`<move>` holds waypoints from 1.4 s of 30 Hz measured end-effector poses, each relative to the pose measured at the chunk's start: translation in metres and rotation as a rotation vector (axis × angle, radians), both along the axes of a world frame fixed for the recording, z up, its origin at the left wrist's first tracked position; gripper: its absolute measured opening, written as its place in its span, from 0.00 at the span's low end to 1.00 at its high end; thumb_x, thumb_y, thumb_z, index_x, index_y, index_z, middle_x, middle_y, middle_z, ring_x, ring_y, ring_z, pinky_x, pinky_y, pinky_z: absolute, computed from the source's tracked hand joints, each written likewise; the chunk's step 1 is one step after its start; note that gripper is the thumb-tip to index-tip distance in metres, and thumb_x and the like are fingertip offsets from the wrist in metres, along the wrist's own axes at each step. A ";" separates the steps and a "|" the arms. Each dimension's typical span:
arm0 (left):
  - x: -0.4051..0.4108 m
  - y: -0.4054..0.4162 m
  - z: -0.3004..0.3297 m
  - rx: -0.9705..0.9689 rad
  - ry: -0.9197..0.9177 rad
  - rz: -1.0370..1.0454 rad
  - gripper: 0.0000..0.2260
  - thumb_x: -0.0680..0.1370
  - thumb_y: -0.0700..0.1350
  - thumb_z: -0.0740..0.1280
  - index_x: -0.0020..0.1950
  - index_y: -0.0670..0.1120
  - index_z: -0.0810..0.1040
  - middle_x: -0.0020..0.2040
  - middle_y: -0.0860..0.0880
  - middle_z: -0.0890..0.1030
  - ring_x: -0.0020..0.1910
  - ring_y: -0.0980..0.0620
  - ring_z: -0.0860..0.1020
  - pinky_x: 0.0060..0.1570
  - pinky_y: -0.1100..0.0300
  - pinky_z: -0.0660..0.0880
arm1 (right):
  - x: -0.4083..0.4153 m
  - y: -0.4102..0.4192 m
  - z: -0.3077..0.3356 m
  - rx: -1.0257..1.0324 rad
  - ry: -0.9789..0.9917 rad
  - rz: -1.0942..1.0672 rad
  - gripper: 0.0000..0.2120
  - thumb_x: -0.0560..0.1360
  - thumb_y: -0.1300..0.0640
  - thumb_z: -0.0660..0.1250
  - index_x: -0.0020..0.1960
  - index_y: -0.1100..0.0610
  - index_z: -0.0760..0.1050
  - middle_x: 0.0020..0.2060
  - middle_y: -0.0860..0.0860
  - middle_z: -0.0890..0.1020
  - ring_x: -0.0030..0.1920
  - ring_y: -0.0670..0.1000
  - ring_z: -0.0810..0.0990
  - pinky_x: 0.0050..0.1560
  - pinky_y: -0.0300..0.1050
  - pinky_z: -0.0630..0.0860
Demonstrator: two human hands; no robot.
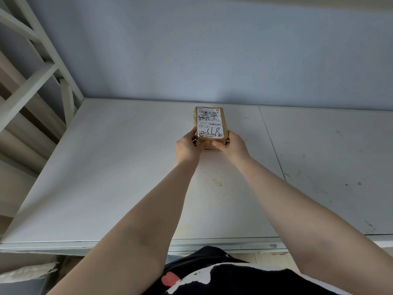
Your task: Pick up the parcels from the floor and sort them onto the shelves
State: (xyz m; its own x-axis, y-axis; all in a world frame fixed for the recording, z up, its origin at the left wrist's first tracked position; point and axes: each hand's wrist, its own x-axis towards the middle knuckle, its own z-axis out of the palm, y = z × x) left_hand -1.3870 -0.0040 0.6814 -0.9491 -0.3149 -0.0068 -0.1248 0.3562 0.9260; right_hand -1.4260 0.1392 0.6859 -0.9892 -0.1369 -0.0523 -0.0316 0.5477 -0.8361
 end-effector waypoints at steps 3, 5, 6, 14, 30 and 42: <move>0.000 0.001 -0.001 0.015 -0.013 0.017 0.23 0.72 0.45 0.75 0.67 0.51 0.78 0.53 0.50 0.85 0.49 0.51 0.82 0.47 0.64 0.75 | 0.000 0.000 0.000 0.007 0.008 0.007 0.23 0.71 0.59 0.73 0.65 0.57 0.75 0.58 0.54 0.83 0.56 0.55 0.81 0.59 0.48 0.76; 0.000 0.002 -0.002 0.013 -0.038 0.031 0.25 0.73 0.46 0.75 0.69 0.48 0.76 0.55 0.49 0.84 0.52 0.50 0.82 0.50 0.62 0.75 | 0.001 0.000 0.000 0.005 0.008 0.002 0.23 0.71 0.59 0.73 0.66 0.57 0.74 0.58 0.54 0.83 0.56 0.55 0.81 0.59 0.48 0.76; -0.001 0.002 -0.002 0.006 -0.046 0.037 0.25 0.73 0.46 0.75 0.70 0.47 0.76 0.57 0.48 0.84 0.54 0.49 0.82 0.51 0.61 0.75 | 0.001 0.000 0.000 0.007 0.008 -0.003 0.23 0.71 0.59 0.73 0.66 0.57 0.74 0.58 0.54 0.83 0.55 0.55 0.81 0.58 0.47 0.76; 0.000 0.005 -0.001 -0.028 -0.075 0.049 0.28 0.73 0.48 0.74 0.72 0.45 0.72 0.58 0.45 0.82 0.56 0.47 0.79 0.49 0.64 0.70 | 0.002 0.000 -0.001 0.023 0.008 -0.028 0.22 0.71 0.57 0.73 0.64 0.59 0.75 0.58 0.55 0.83 0.56 0.55 0.81 0.57 0.46 0.75; 0.003 0.006 0.004 -0.066 -0.188 0.016 0.35 0.75 0.48 0.72 0.79 0.43 0.61 0.69 0.43 0.75 0.66 0.46 0.75 0.45 0.63 0.70 | 0.006 0.000 0.000 0.022 -0.024 -0.055 0.24 0.71 0.55 0.74 0.65 0.59 0.74 0.58 0.54 0.83 0.55 0.54 0.82 0.51 0.40 0.72; 0.022 0.005 0.015 -0.153 -0.209 0.096 0.30 0.77 0.45 0.70 0.77 0.44 0.63 0.70 0.43 0.68 0.60 0.44 0.78 0.55 0.51 0.77 | 0.030 0.003 0.015 0.082 0.043 -0.201 0.20 0.73 0.55 0.71 0.62 0.62 0.74 0.54 0.57 0.82 0.55 0.56 0.80 0.51 0.42 0.71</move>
